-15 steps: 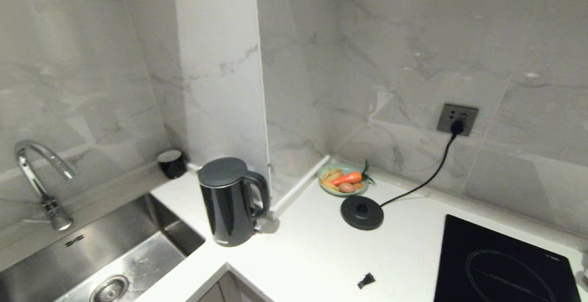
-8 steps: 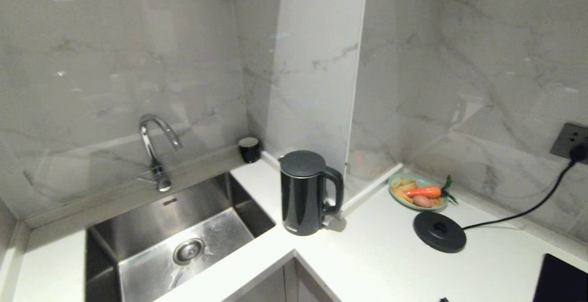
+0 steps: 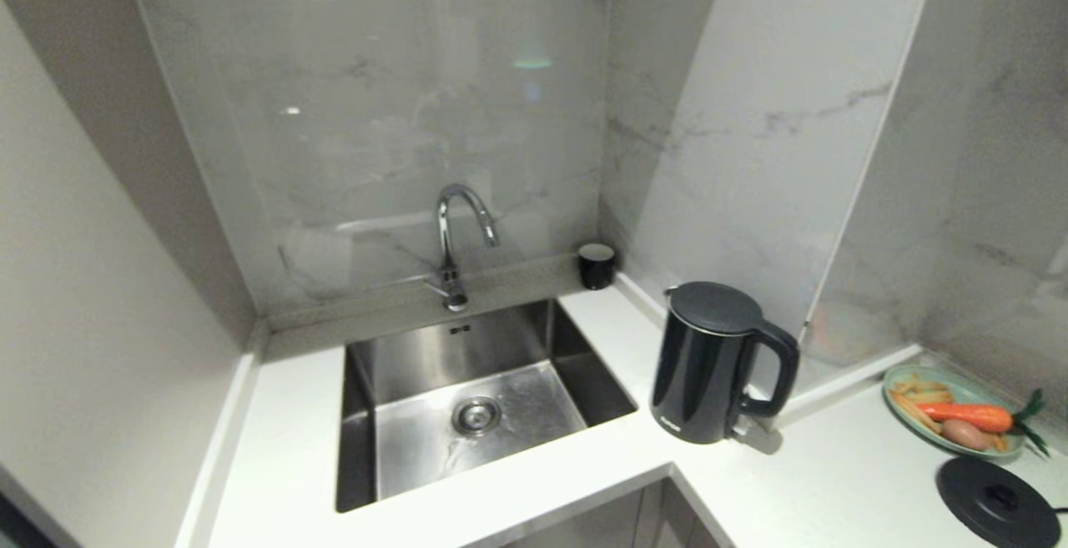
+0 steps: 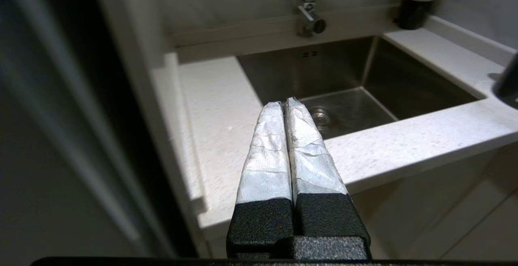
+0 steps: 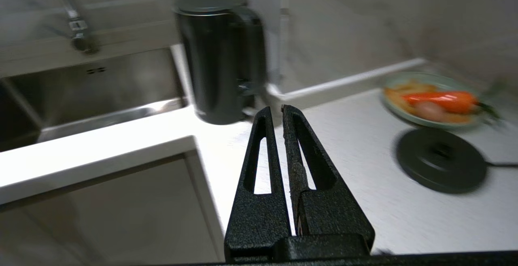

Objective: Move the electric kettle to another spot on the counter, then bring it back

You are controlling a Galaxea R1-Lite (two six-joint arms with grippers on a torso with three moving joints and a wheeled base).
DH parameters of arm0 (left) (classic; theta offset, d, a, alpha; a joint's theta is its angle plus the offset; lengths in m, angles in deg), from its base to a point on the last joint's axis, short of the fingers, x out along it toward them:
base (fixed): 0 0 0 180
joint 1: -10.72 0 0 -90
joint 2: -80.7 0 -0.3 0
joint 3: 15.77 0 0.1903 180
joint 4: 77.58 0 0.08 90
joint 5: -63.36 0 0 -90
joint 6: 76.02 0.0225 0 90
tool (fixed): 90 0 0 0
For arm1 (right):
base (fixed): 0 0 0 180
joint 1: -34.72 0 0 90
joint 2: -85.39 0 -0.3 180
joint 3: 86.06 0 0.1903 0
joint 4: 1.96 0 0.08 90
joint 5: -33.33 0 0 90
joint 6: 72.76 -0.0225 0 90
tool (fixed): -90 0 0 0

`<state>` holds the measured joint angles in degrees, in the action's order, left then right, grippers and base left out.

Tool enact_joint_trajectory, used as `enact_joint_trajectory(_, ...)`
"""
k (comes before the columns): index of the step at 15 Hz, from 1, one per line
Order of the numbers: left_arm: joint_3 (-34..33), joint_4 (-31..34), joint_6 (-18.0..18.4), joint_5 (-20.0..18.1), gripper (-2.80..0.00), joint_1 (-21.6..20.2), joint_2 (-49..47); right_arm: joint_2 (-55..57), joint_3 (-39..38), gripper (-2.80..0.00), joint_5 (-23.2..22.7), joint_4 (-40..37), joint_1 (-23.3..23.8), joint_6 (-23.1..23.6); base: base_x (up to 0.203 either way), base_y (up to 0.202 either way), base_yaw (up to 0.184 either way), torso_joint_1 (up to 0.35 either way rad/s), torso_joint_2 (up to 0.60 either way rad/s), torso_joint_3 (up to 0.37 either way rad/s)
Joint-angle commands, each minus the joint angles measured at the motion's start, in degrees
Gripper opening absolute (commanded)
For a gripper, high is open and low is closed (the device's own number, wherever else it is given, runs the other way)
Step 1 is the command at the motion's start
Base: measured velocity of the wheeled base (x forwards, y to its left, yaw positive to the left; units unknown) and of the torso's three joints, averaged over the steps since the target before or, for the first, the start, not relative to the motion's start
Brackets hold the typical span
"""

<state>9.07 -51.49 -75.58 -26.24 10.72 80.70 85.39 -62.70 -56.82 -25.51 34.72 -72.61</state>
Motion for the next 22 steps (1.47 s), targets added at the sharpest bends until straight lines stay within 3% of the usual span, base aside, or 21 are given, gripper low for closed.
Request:
enact_joint_trajectory(1,-0.05,0.01,0.0,0.04,-2.8,0.0,-0.09,0.0,0.0,-2.8,-0.02,0.01,0.0,0.02,-0.002,-0.009,0.175,-0.002,0.0,0.007)
enact_joint_trajectory(9,-0.06,0.01,0.0,0.04,-2.8,0.0,-0.09,0.0,0.0,-2.8,-0.02,0.01,0.0,0.02,-0.001,-0.007,0.152,-0.001,0.01,0.007)
enact_joint_trajectory(16,-0.05,0.01,0.0,0.04,-2.8,0.0,-0.07,0.0,0.0,-2.8,-0.02,0.01,0.0,0.02,-0.001,0.019,-0.001,0.001,0.0,0.001)
enact_joint_trajectory(22,0.02,0.01,0.0,0.04,-2.8,0.0,-0.05,0.0,0.0,-2.8,-0.02,0.01,0.0,0.02,0.0,0.163,-0.003,0.0,0.01,0.001)
